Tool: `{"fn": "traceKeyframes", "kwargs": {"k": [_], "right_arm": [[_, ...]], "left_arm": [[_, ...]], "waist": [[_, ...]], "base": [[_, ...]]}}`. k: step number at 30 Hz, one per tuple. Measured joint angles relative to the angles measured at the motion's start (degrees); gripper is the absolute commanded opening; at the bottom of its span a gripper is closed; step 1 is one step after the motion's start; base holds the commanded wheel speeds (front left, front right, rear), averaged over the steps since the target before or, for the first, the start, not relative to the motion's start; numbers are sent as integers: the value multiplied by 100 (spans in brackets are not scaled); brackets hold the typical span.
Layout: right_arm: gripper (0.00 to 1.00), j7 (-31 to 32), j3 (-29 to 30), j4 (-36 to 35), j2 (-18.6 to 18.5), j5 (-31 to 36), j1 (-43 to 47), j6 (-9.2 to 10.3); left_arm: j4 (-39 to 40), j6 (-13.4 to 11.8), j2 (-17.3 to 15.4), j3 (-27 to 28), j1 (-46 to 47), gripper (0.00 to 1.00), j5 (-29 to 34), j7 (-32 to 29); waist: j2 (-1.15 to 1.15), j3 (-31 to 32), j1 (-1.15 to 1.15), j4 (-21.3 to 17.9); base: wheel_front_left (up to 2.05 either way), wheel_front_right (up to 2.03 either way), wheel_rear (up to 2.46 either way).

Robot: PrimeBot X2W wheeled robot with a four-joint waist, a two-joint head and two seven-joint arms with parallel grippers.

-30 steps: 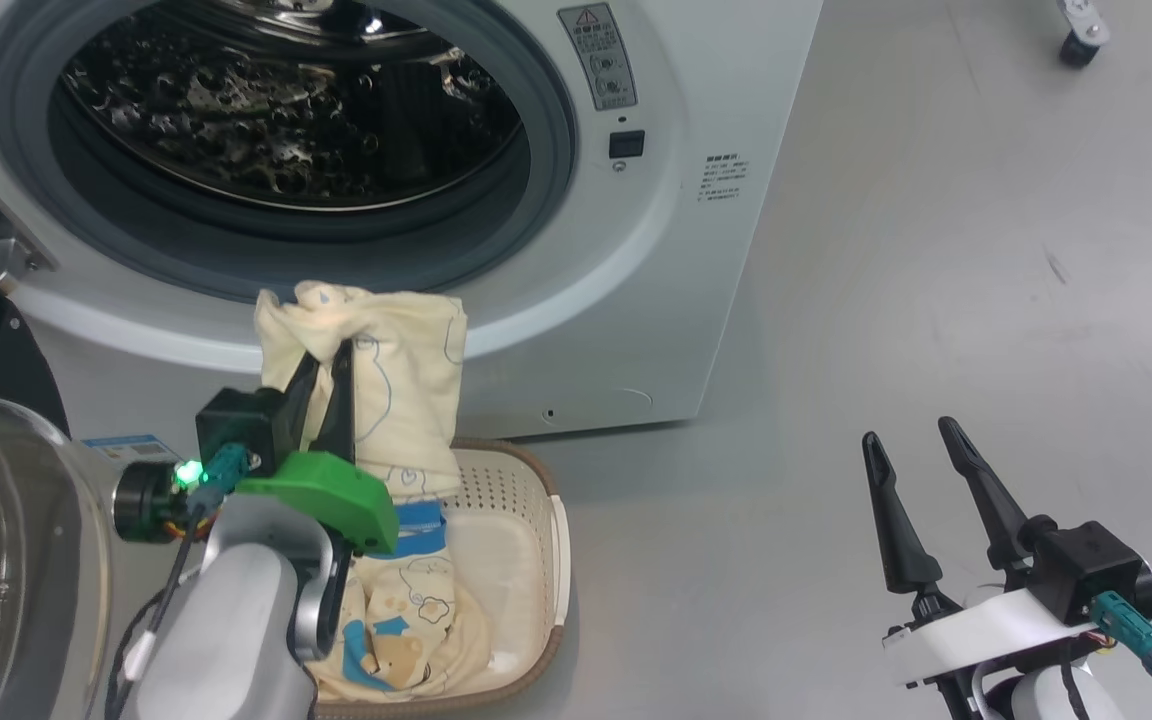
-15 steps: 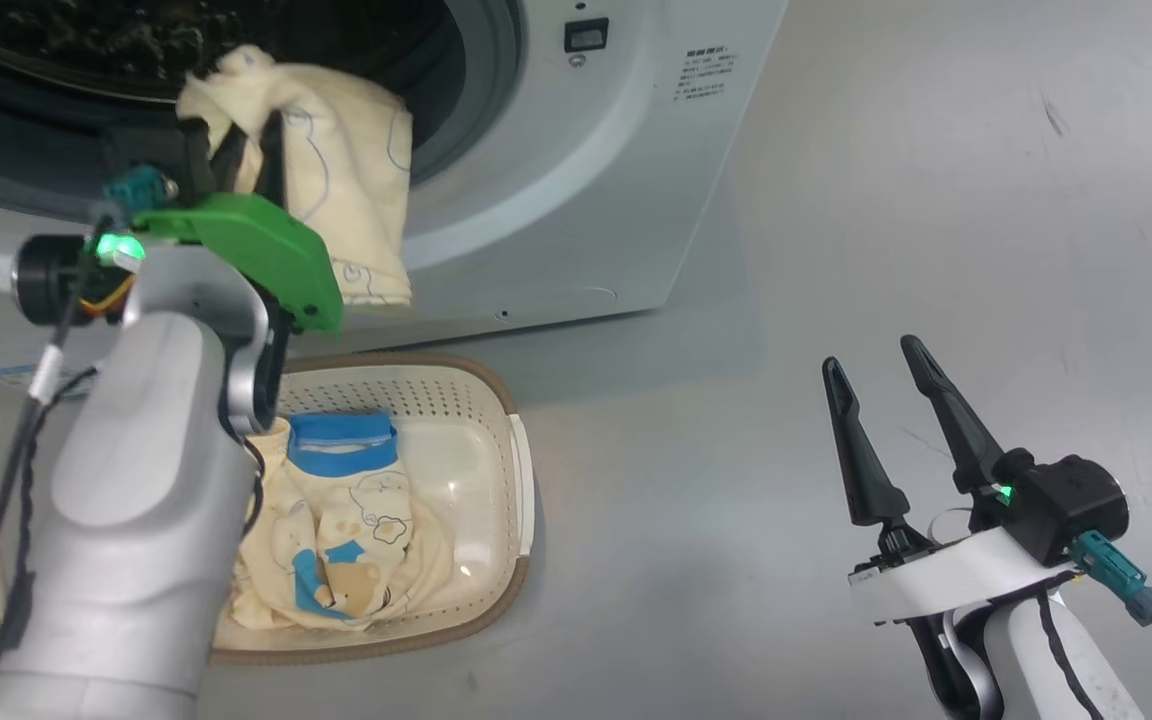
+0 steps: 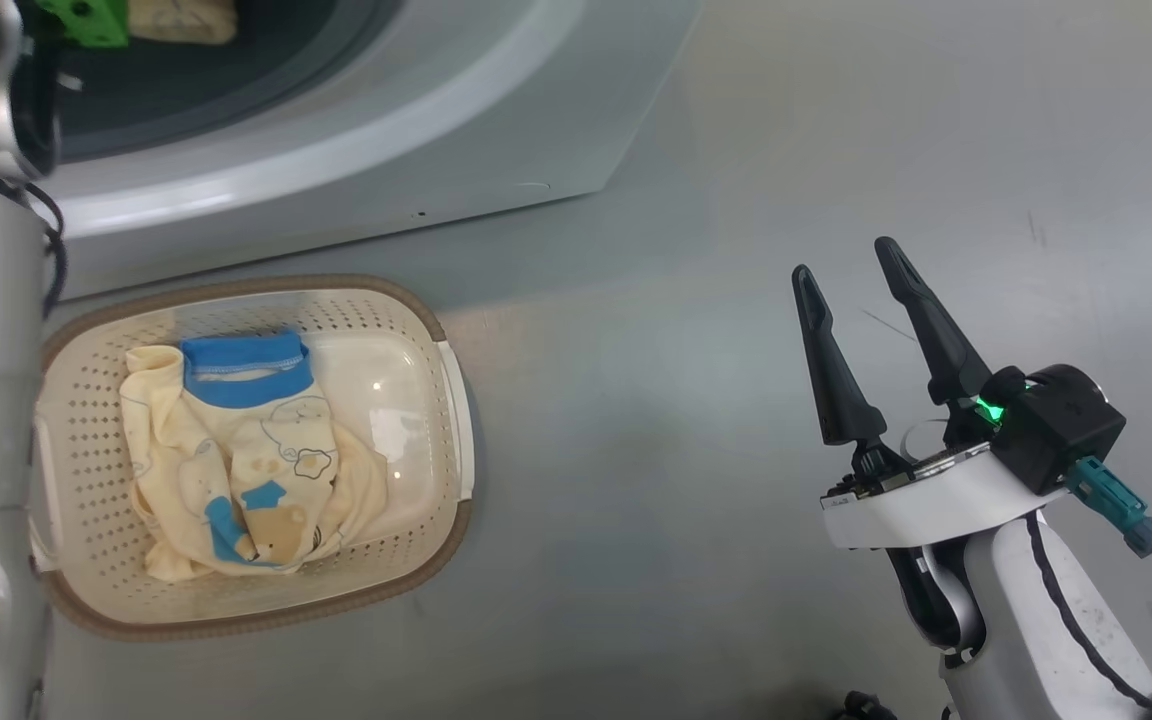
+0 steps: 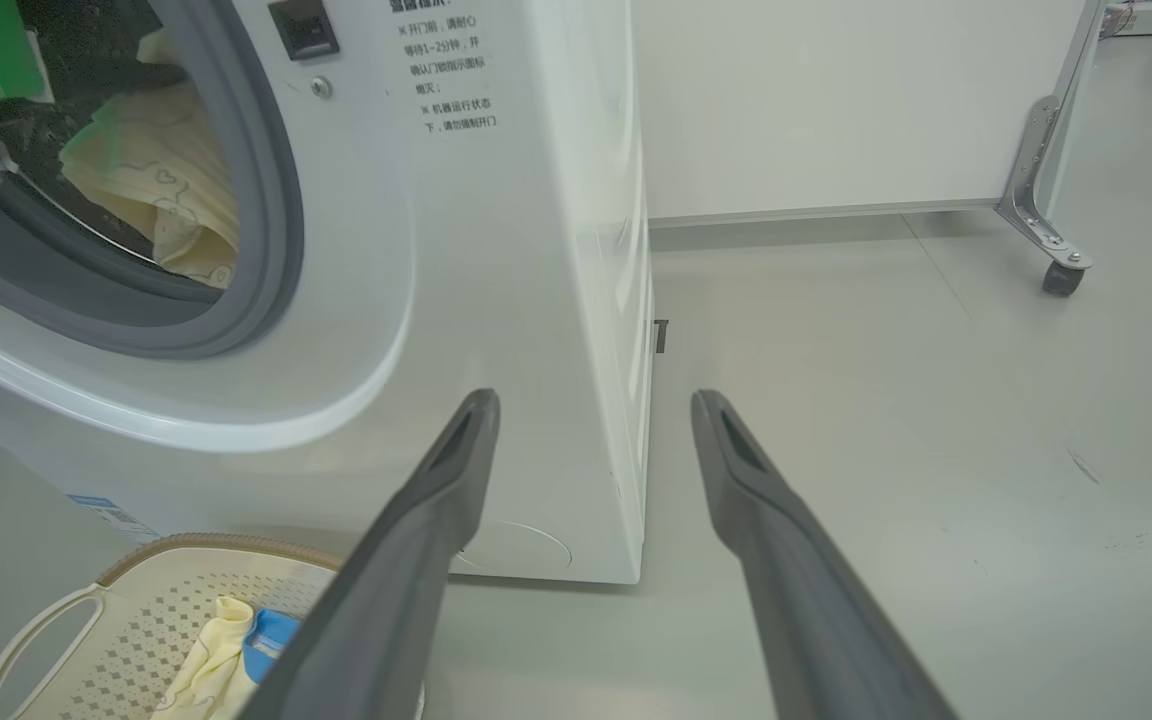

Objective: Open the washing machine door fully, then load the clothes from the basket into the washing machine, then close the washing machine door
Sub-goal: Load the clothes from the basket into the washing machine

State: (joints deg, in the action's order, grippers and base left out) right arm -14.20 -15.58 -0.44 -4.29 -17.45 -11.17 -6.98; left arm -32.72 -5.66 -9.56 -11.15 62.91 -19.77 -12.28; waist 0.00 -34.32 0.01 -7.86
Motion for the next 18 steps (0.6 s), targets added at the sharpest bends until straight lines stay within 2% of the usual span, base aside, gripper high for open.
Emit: {"fn": "traceKeyframes", "kwargs": {"k": [10,18], "right_arm": [[100,-24,-56,175,-94,-97,-259,-1],[100,-24,-236,207,-99,-232,-415,-1]], "left_arm": [[-55,-10,-209,246,805,0,162,312],[-444,-19,-305,327,945,0,314,587]], "waist": [[0,-594,0,-249],[0,-745,0,-337]], "base": [[0,0,0],[0,0,0]]}}
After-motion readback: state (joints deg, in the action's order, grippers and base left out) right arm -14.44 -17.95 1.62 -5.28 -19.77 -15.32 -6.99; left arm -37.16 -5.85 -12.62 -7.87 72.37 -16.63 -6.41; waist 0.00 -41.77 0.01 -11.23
